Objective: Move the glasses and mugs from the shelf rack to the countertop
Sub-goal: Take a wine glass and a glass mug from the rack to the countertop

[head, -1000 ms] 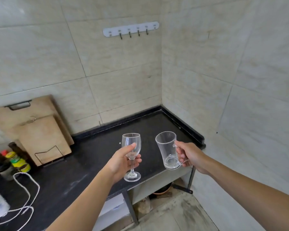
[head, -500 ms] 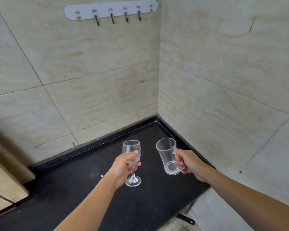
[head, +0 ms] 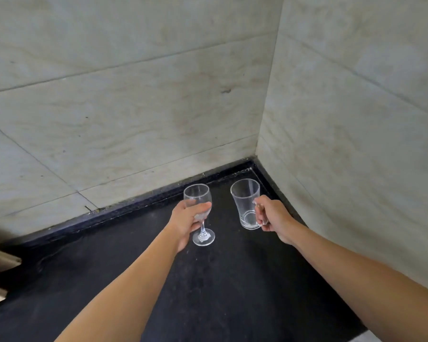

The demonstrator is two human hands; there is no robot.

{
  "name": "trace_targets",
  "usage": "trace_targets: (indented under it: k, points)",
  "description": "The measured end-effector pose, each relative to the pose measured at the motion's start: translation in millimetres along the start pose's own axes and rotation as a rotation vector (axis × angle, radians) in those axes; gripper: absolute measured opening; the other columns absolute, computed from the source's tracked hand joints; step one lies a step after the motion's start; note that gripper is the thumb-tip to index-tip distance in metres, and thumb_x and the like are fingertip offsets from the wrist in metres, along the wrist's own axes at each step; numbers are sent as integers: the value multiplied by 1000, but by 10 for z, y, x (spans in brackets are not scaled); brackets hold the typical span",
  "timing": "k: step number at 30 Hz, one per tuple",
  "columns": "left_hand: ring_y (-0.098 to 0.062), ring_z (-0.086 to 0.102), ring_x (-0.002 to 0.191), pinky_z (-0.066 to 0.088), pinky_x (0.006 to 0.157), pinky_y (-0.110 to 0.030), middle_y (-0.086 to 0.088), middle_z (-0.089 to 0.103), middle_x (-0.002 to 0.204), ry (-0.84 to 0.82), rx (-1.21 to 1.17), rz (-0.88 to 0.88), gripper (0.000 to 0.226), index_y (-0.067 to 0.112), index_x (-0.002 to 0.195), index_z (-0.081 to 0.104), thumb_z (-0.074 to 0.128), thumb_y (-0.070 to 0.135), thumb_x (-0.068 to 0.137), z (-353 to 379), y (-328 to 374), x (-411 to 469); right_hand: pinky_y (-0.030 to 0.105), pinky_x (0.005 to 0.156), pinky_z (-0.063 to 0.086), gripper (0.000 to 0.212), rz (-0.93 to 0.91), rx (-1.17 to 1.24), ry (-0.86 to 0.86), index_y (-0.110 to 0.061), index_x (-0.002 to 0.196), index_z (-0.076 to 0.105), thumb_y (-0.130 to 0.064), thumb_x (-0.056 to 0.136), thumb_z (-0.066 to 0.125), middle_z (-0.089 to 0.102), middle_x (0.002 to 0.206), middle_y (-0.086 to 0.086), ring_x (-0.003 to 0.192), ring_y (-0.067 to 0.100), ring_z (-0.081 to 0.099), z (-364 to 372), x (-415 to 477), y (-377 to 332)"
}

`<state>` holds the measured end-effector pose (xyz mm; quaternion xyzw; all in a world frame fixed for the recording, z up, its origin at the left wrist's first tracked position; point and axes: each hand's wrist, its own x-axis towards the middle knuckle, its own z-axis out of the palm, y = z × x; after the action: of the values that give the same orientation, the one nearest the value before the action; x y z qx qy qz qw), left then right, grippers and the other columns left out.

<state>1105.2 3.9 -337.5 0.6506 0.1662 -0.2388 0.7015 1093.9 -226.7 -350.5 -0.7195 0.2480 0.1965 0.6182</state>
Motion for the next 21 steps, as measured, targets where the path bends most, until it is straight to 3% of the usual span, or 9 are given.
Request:
trace_targets:
  k: [2,5,7,10,15,18,21]
  points:
    - [-22,57,88,45,77,-30,-7,60,85,27,5,-8,24,10,103,61,71,11,80,27,7,296,30,58,35,42,3,1,-19,-19,50,44,-33,89,48,42,48,-2,52,15,41,42,352,-35]
    - [-24,55,93,44,86,-37,-12,59,95,73,11,-6,26,8,103,59,71,4,80,85,7,695,31,59,35,43,1,6,-43,-17,50,42,-31,90,45,41,48,-1,54,15,41,92,797,-87]
    - [-23,60,98,47,92,-37,-10,62,107,97,9,-12,42,8,115,55,72,3,78,138,2,903,31,60,35,42,-5,9,-51,-16,50,41,-31,90,44,41,49,1,56,16,41,114,1026,-112]
    - [-18,63,99,49,84,-31,-9,63,114,124,-23,-21,64,12,129,45,76,1,74,203,4,1147,32,61,36,42,-19,14,-60,-14,50,40,-31,88,44,40,50,3,57,17,40,124,1286,-141]
    - [-33,62,111,45,103,-44,-18,62,121,127,-14,-5,72,11,132,45,75,-9,70,253,9,1414,33,67,44,42,-40,54,-46,-16,45,41,-30,85,43,46,50,2,58,18,47,113,1571,-138]
    - [-33,62,110,45,103,-49,-13,64,113,120,24,47,63,15,122,53,71,-14,69,278,7,1531,38,80,51,35,-44,68,3,-13,53,49,-24,85,46,63,63,2,74,19,61,92,1688,-124]
    - [-30,58,115,44,103,-47,-12,60,120,137,55,52,64,22,120,49,71,-11,70,297,11,1609,39,82,50,27,-62,52,22,-5,70,62,-21,86,49,72,86,11,88,22,64,57,1721,-124]
